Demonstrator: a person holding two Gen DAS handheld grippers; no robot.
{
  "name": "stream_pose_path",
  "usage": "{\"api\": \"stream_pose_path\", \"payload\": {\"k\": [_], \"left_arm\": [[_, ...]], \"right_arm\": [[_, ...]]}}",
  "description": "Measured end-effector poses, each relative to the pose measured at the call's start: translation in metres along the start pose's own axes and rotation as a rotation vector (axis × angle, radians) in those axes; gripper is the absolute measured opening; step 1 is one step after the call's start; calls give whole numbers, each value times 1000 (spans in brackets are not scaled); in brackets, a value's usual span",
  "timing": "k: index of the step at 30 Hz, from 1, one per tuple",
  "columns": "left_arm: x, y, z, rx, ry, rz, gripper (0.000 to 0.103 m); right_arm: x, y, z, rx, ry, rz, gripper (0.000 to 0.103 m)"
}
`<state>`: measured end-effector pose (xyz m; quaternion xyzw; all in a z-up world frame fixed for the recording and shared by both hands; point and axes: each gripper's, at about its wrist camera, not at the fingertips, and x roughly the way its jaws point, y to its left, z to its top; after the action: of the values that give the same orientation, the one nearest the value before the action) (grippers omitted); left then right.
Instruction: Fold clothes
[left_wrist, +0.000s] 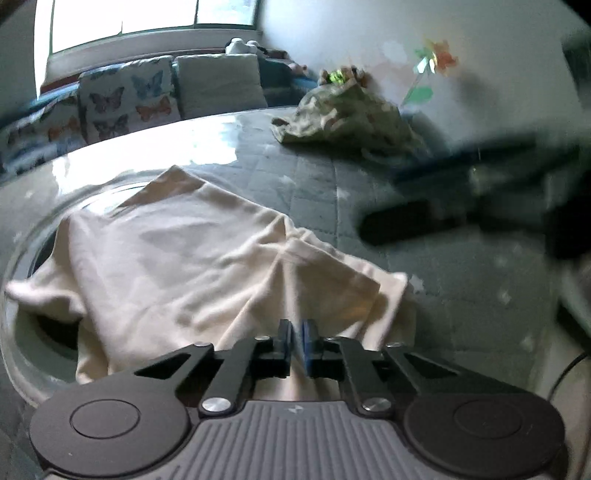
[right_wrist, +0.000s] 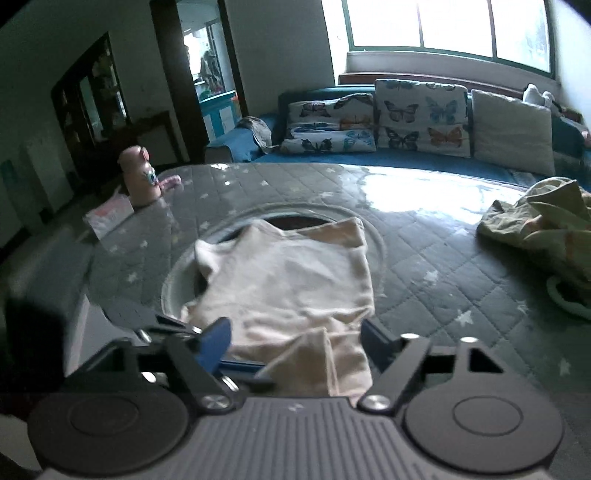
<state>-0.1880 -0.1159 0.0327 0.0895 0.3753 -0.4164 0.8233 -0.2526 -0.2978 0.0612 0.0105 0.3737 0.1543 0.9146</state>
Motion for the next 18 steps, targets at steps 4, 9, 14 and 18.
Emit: {"api": "stream_pose_path", "payload": {"k": [4, 9, 14, 18], "left_arm": [[-35, 22, -2, -51, -77, 49, 2], [-81, 59, -5, -151, -171, 153, 2], [-131, 100, -20, -270, -262, 268, 2], [-159, 133, -39, -352, -280, 359, 2]], "right_arm": [[8, 15, -14, -79, 41, 4, 83], [18, 33, -32, -177, 92, 9, 83], [33, 66, -40, -292, 111, 48, 79], [53, 88, -43, -356, 144, 49, 61]]}}
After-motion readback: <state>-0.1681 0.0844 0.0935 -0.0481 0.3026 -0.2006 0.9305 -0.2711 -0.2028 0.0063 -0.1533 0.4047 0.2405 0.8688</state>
